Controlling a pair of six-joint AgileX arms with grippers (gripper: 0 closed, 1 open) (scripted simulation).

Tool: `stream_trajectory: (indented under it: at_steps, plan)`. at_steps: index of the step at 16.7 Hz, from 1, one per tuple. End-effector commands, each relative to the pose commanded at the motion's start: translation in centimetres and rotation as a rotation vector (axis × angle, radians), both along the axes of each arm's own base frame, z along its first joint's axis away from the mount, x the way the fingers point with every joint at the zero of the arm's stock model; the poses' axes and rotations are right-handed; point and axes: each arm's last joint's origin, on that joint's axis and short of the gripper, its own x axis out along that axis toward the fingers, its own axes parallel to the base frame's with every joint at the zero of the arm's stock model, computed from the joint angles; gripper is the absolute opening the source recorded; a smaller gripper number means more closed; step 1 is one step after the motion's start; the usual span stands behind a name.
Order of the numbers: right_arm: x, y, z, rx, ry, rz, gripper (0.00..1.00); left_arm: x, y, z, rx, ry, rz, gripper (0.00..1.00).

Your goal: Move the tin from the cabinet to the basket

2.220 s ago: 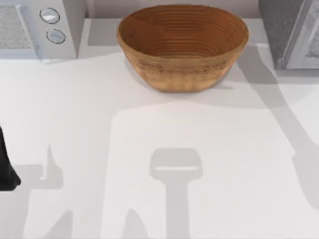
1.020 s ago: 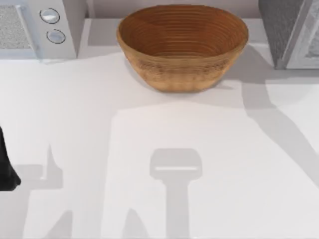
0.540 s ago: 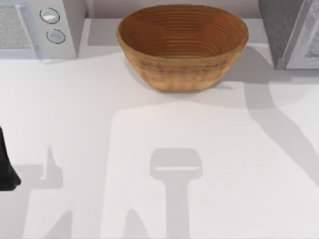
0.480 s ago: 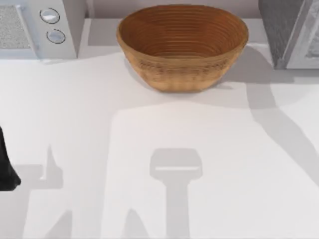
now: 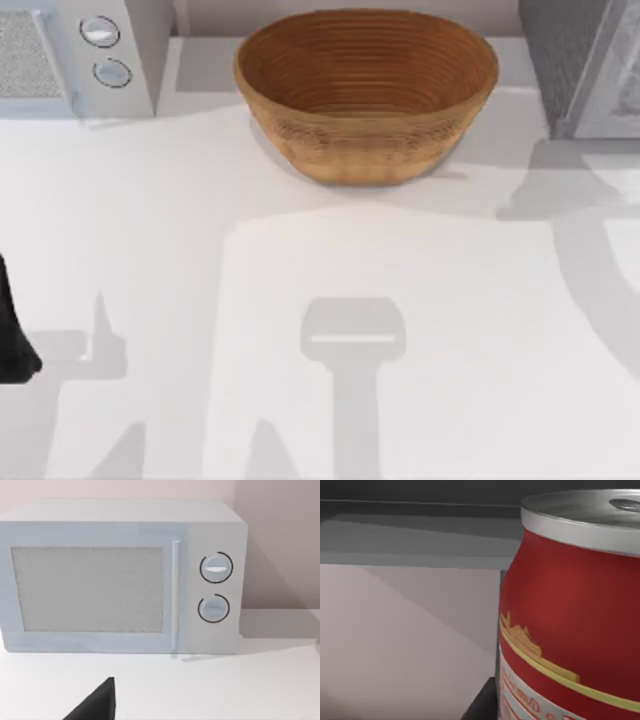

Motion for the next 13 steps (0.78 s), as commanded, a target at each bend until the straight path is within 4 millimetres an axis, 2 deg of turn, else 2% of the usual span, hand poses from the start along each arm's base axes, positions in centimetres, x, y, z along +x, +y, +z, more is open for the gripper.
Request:
stream_trajectory:
  at_steps: [8,11,13]
  plan:
    - [-3.3,-4.3,-20.1,0.006,0.064,-0.005,0.0,0.0,0.0,0.0,0.0,0.0,0.0,1.0]
    - [-4.0,-5.1,-25.7,0.018,0.032,-0.008,0.0,0.0,0.0,0.0,0.0,0.0,0.0,1.0]
    - [-4.2,-5.4,-28.1,0.022,0.0,-0.009,0.0,0.0,0.0,0.0,0.0,0.0,0.0,1.0]
